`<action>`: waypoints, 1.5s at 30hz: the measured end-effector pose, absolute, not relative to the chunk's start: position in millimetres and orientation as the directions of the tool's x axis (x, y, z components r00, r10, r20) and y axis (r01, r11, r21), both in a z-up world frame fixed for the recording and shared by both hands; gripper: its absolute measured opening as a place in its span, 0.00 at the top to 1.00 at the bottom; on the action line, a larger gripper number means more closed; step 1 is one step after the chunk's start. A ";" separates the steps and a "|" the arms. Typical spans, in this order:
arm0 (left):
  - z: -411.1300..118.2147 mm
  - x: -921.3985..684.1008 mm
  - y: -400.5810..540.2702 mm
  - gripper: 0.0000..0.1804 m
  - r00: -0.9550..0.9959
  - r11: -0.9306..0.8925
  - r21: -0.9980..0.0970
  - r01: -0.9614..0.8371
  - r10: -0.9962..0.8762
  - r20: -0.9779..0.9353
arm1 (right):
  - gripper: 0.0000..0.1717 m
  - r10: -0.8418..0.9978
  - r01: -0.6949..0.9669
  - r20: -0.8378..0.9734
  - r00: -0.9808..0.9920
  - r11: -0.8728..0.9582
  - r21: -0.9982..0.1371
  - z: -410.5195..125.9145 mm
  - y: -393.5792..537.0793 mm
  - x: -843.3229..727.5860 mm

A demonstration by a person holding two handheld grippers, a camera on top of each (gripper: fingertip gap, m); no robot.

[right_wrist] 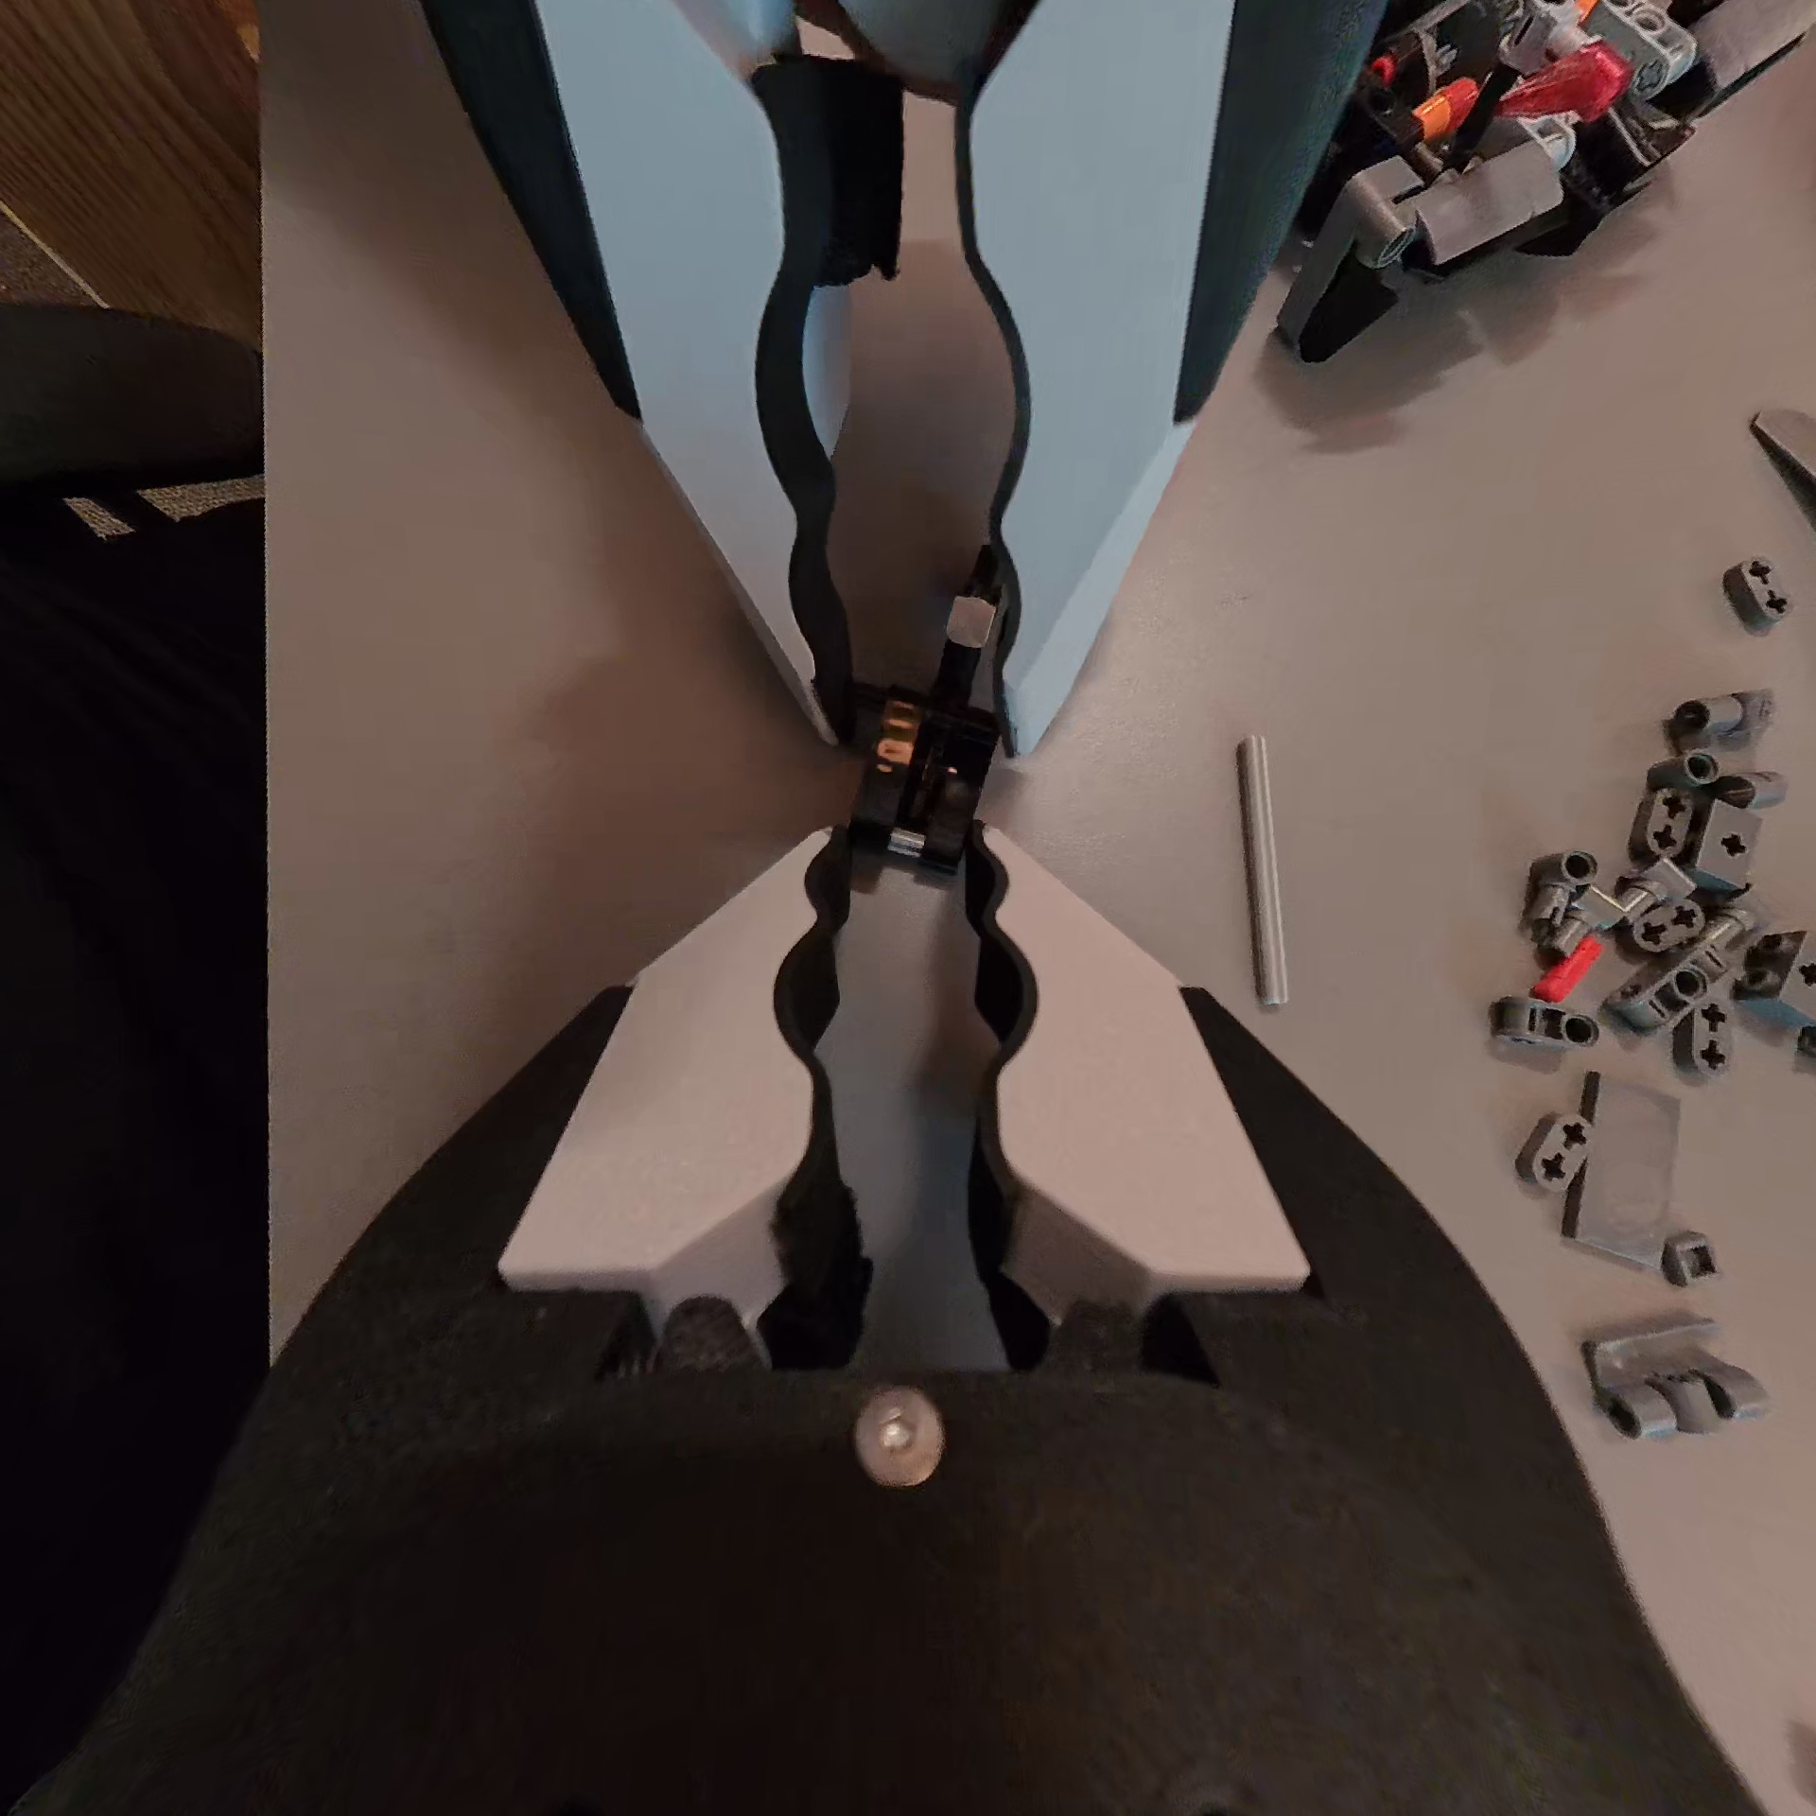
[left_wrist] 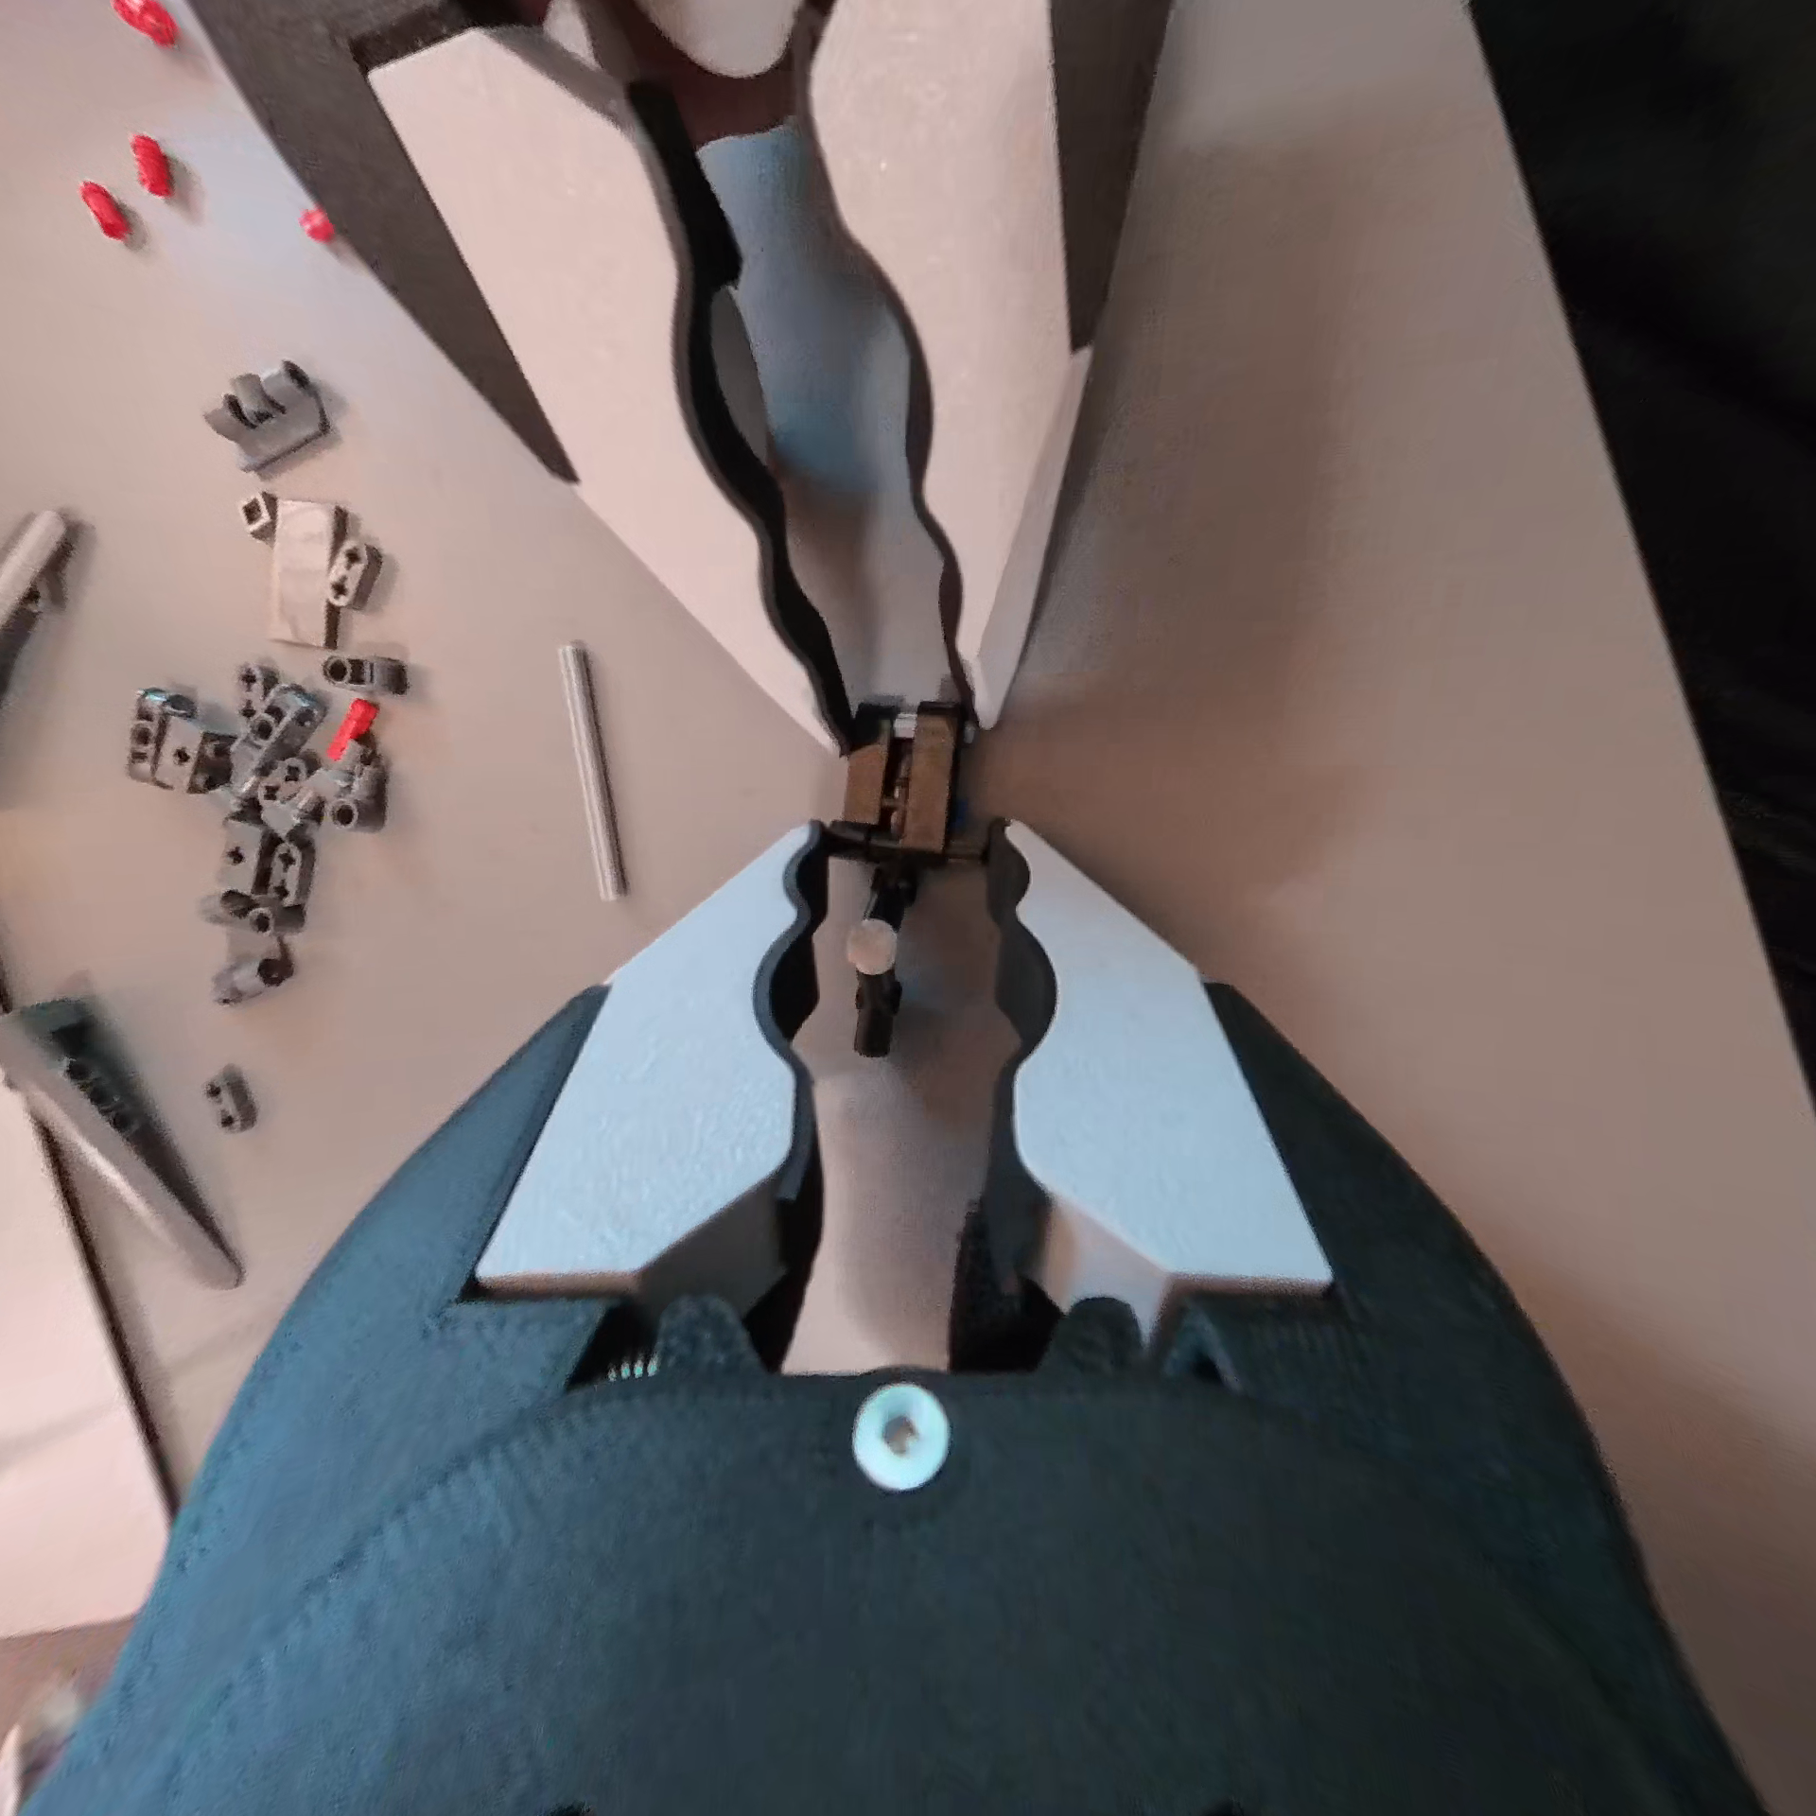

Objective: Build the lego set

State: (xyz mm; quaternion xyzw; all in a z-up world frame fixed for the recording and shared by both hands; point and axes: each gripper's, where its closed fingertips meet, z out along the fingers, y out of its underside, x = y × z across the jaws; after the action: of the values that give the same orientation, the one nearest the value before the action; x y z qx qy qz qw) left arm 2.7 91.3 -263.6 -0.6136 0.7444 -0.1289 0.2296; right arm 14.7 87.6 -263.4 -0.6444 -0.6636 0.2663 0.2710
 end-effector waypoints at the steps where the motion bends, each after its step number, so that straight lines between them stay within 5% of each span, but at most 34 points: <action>1: -263.9 2.8 91.0 0.83 -0.144 0.208 -0.482 -0.851 -0.975 -0.168 | 0.88 1.000 0.710 0.016 -0.023 0.028 -0.703 -263.4 87.6 14.7; 45: -264.3 6.3 88.6 0.83 -0.173 0.231 -0.489 -0.841 -0.971 -0.162 | 0.85 1.000 0.733 -0.019 -0.016 -0.001 -0.680 -261.1 86.8 20.4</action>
State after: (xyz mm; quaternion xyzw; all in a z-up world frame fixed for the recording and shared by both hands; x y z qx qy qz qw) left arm 6.3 88.6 -264.3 -0.6026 0.7518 -0.1455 0.2246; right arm 20.4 86.8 -261.1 -0.6554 -0.6609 0.2666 0.2503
